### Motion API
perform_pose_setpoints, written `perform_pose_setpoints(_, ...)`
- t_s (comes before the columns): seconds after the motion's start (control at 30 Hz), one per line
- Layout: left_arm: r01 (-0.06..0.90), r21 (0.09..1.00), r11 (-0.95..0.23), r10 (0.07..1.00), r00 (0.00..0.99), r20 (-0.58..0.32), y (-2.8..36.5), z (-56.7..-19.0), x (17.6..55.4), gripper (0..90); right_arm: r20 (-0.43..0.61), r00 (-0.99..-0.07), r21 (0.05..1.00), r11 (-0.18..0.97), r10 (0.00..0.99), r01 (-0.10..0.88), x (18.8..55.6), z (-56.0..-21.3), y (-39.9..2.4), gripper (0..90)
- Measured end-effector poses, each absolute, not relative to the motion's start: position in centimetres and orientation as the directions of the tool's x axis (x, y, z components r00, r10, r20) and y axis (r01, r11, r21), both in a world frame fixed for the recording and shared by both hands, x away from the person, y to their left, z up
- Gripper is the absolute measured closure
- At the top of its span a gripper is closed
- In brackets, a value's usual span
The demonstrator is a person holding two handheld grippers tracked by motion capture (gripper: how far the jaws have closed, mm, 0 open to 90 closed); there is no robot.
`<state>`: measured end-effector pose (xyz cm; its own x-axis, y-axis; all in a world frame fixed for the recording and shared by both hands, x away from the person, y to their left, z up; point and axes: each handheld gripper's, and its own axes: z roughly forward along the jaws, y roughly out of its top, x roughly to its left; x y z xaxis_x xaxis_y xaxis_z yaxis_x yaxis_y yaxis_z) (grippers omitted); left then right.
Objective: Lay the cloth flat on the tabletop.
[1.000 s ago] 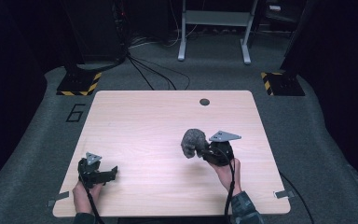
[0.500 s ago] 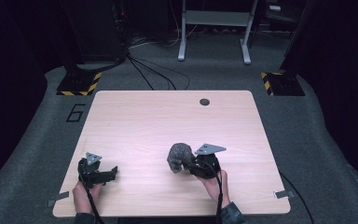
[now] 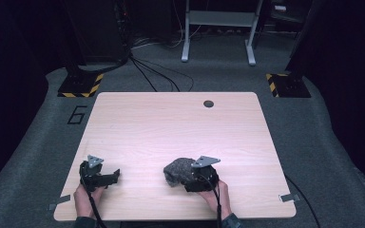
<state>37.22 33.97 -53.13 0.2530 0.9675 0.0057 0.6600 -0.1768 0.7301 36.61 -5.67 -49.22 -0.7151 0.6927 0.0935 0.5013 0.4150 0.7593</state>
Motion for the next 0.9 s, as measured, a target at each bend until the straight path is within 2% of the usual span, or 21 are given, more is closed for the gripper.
perform_pose_setpoints(0.2,0.693,0.702,-0.164,0.975,0.224,0.006,33.7,-52.8,36.8,5.0,0.09,-0.703,0.772,0.398,0.705,0.497,35.7,-48.0,-7.4,19.7)
perform_pose_setpoints(0.23,0.698,0.701,-0.145,0.976,0.216,-0.013,33.6,-52.7,36.8,5.0,0.087,-0.704,0.773,0.398,0.705,0.494,35.5,-48.0,-7.5,20.1)
perform_pose_setpoints(0.33,0.671,0.741,-0.019,0.958,0.226,-0.179,33.5,-52.1,35.9,6.0,0.085,-0.701,0.77,0.399,0.708,0.497,35.1,-48.0,-7.7,21.8)
perform_pose_setpoints(0.37,0.657,0.754,-0.009,0.953,0.233,-0.192,33.3,-51.8,35.5,7.3,0.087,-0.699,0.768,0.399,0.71,0.501,35.0,-48.0,-7.8,22.1)
perform_pose_setpoints(0.6,0.608,0.789,-0.087,0.903,0.383,-0.196,28.4,-50.4,34.3,7.7,0.074,-0.71,0.758,0.424,0.7,0.497,34.6,-48.5,-7.1,25.9)
perform_pose_setpoints(0.67,0.603,0.792,-0.1,0.872,0.436,-0.222,26.7,-50.1,34.0,7.9,0.067,-0.714,0.755,0.433,0.697,0.493,34.4,-48.7,-6.8,29.2)
perform_pose_setpoints(0.9,0.588,0.786,-0.191,0.794,0.563,-0.229,22.5,-50.3,33.6,8.8,0.061,-0.695,0.746,0.429,0.717,0.509,34.2,-49.2,-6.7,39.8)
